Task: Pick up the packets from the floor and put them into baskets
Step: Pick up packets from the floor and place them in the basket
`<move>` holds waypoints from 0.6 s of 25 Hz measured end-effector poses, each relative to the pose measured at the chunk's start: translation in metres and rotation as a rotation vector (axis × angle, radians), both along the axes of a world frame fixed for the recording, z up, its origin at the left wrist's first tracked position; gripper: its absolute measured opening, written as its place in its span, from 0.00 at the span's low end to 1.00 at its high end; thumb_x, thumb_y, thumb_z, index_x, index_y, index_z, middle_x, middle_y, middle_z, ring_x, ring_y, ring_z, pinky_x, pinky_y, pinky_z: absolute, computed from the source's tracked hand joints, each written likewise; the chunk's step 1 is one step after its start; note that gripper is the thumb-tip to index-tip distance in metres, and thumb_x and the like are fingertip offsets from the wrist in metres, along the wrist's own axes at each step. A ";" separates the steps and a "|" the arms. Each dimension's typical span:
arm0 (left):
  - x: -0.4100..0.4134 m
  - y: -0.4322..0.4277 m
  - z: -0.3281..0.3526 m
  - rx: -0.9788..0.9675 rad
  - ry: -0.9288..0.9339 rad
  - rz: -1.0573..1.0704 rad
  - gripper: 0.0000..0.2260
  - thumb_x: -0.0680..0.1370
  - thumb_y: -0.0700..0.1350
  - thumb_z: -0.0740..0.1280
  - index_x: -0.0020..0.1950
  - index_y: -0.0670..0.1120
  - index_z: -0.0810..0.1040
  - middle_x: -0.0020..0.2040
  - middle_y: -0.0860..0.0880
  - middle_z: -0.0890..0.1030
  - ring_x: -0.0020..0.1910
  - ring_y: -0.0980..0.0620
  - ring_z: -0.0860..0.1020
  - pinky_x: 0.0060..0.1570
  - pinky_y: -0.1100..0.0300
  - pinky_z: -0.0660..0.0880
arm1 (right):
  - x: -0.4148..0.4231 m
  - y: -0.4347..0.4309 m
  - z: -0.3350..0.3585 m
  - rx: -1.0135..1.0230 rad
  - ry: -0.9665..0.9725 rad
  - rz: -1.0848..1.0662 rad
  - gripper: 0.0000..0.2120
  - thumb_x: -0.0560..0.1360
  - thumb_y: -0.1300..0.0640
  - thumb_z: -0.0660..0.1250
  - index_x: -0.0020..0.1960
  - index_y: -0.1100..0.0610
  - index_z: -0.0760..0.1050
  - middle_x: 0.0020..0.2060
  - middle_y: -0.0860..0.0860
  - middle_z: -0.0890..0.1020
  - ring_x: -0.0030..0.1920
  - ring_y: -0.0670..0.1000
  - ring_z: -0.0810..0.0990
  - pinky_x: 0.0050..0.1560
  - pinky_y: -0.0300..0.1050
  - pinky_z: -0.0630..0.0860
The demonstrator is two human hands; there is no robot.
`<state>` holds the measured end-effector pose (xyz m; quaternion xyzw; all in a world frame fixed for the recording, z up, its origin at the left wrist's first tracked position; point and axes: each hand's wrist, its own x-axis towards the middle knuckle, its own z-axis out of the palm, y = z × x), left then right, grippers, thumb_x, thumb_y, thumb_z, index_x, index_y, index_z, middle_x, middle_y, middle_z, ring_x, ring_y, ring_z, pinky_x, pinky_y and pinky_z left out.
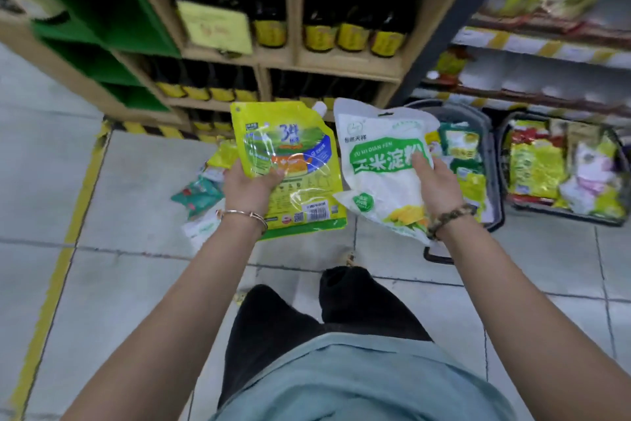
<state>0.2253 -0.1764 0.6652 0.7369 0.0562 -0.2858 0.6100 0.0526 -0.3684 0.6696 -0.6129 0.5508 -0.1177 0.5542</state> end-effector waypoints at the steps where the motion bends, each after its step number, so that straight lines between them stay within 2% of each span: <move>1: -0.013 -0.026 -0.001 -0.010 0.015 -0.038 0.16 0.69 0.34 0.73 0.55 0.42 0.76 0.47 0.46 0.81 0.42 0.51 0.79 0.44 0.58 0.77 | -0.021 -0.019 -0.003 -0.011 0.028 -0.048 0.25 0.78 0.44 0.59 0.69 0.58 0.67 0.63 0.48 0.73 0.63 0.50 0.70 0.56 0.40 0.65; 3: -0.034 -0.074 -0.004 -0.024 0.038 -0.096 0.13 0.70 0.34 0.73 0.49 0.46 0.76 0.45 0.48 0.81 0.42 0.50 0.79 0.45 0.59 0.78 | -0.058 -0.053 -0.008 -0.022 0.050 -0.149 0.28 0.78 0.42 0.57 0.73 0.57 0.63 0.70 0.51 0.67 0.69 0.53 0.66 0.58 0.42 0.61; 6: -0.061 -0.133 -0.009 0.029 0.043 -0.181 0.10 0.71 0.37 0.73 0.46 0.48 0.77 0.43 0.49 0.81 0.42 0.50 0.79 0.43 0.59 0.77 | -0.101 -0.093 -0.016 0.004 0.052 -0.276 0.30 0.77 0.40 0.57 0.73 0.57 0.62 0.72 0.52 0.65 0.70 0.53 0.64 0.63 0.44 0.60; 10: -0.081 -0.189 -0.019 0.043 0.090 -0.253 0.09 0.73 0.38 0.71 0.43 0.51 0.76 0.40 0.54 0.80 0.36 0.57 0.78 0.30 0.66 0.74 | -0.134 -0.124 -0.027 0.057 0.039 -0.408 0.29 0.77 0.42 0.58 0.71 0.58 0.64 0.69 0.53 0.69 0.68 0.54 0.68 0.67 0.52 0.65; 12: -0.082 -0.215 -0.027 0.074 0.128 -0.264 0.07 0.73 0.38 0.71 0.47 0.48 0.77 0.41 0.52 0.80 0.36 0.57 0.78 0.29 0.66 0.73 | -0.140 -0.139 -0.034 0.082 0.040 -0.442 0.24 0.78 0.46 0.59 0.69 0.58 0.67 0.65 0.55 0.74 0.64 0.56 0.73 0.62 0.52 0.70; 15: -0.082 -0.258 -0.042 0.107 0.195 -0.303 0.07 0.73 0.37 0.71 0.50 0.44 0.78 0.41 0.49 0.80 0.36 0.53 0.78 0.34 0.62 0.74 | -0.145 -0.166 -0.043 0.074 0.073 -0.511 0.15 0.79 0.50 0.59 0.62 0.56 0.73 0.56 0.54 0.79 0.49 0.51 0.79 0.45 0.42 0.72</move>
